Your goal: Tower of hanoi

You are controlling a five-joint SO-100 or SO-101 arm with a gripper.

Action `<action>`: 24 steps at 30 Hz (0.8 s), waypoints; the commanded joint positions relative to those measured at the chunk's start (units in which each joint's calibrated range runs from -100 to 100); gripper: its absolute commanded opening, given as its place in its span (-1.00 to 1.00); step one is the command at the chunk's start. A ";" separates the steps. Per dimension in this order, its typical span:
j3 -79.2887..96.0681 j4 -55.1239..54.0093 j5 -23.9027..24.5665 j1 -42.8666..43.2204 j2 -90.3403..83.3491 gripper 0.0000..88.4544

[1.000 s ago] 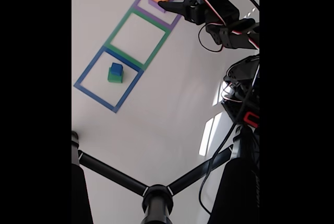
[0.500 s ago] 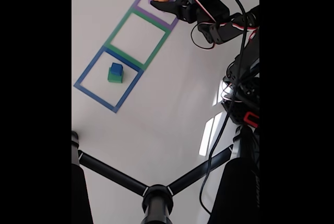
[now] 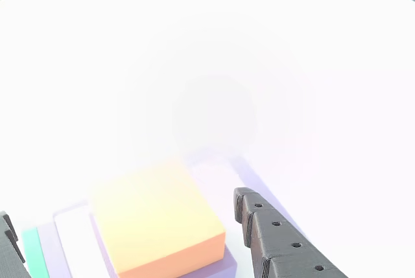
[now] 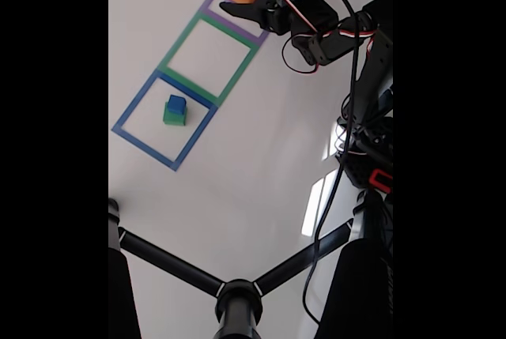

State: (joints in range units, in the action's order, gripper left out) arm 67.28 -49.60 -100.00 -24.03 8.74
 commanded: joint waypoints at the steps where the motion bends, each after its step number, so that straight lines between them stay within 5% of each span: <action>1: -1.55 -2.14 0.00 0.63 0.26 -0.09; 24: -2.09 -3.68 0.00 0.35 3.58 -0.30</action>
State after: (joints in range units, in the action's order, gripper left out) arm 66.93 -51.85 -100.00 -23.62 12.45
